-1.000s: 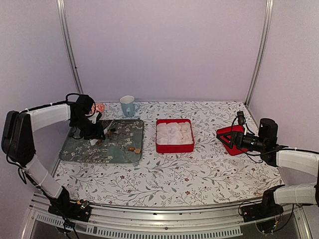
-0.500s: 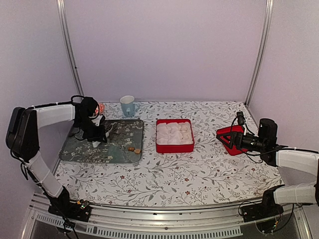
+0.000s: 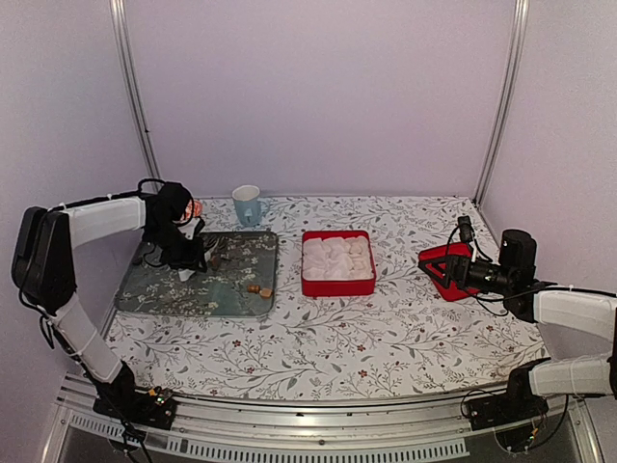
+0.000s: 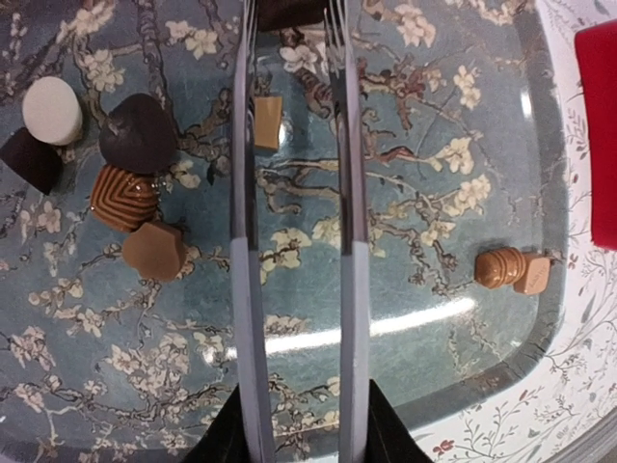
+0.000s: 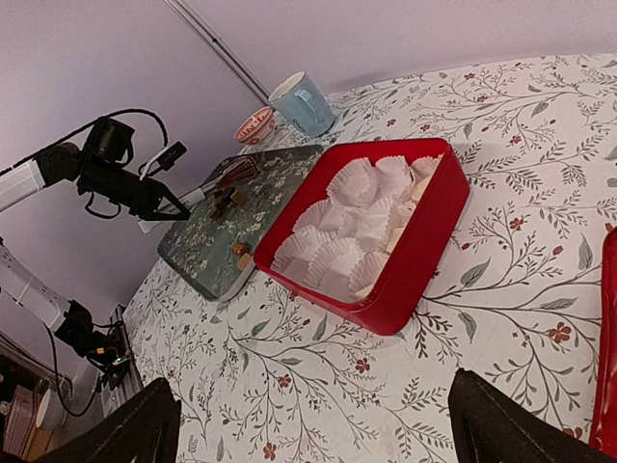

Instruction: Pack the chocolate

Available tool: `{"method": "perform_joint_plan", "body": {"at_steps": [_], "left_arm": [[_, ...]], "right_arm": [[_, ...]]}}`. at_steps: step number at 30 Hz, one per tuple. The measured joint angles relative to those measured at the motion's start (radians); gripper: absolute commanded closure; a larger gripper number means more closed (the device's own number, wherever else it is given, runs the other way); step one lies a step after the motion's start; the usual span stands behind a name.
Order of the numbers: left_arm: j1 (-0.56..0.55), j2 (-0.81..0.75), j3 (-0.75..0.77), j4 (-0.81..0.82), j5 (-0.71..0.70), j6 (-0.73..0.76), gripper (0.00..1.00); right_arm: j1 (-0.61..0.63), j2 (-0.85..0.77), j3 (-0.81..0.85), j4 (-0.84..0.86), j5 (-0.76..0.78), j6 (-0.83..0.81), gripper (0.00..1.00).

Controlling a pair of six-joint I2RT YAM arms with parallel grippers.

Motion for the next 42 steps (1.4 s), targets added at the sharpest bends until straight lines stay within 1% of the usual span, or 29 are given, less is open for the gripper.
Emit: {"method": "perform_joint_plan", "body": {"at_steps": [3,6,16,21,29,36,42], "left_arm": [[-0.014,-0.024,0.008,-0.007,0.003,0.0,0.79],[-0.052,-0.047,0.039,-0.013,0.008,0.0,0.79],[-0.267,-0.04,0.24,0.003,0.047,-0.018,0.79],[-0.352,0.065,0.358,0.041,0.069,-0.034,0.79],[-0.455,0.268,0.441,0.069,0.105,-0.058,0.8],[-0.478,0.396,0.503,0.087,0.123,-0.074,0.8],[-0.478,0.457,0.525,0.087,0.114,-0.082,0.79]], "right_arm": [[0.0,0.0,0.0,0.0,0.0,0.0,0.01],[0.0,0.0,0.0,0.0,0.0,0.0,0.01],[0.0,0.0,0.0,0.0,0.0,0.0,0.01],[0.0,0.0,0.0,0.0,0.001,0.0,0.01],[0.0,-0.005,0.0,-0.002,0.005,0.0,0.01],[0.0,-0.005,0.0,-0.004,0.005,0.0,0.01],[0.0,-0.005,0.0,-0.005,0.005,0.0,0.01]]}}
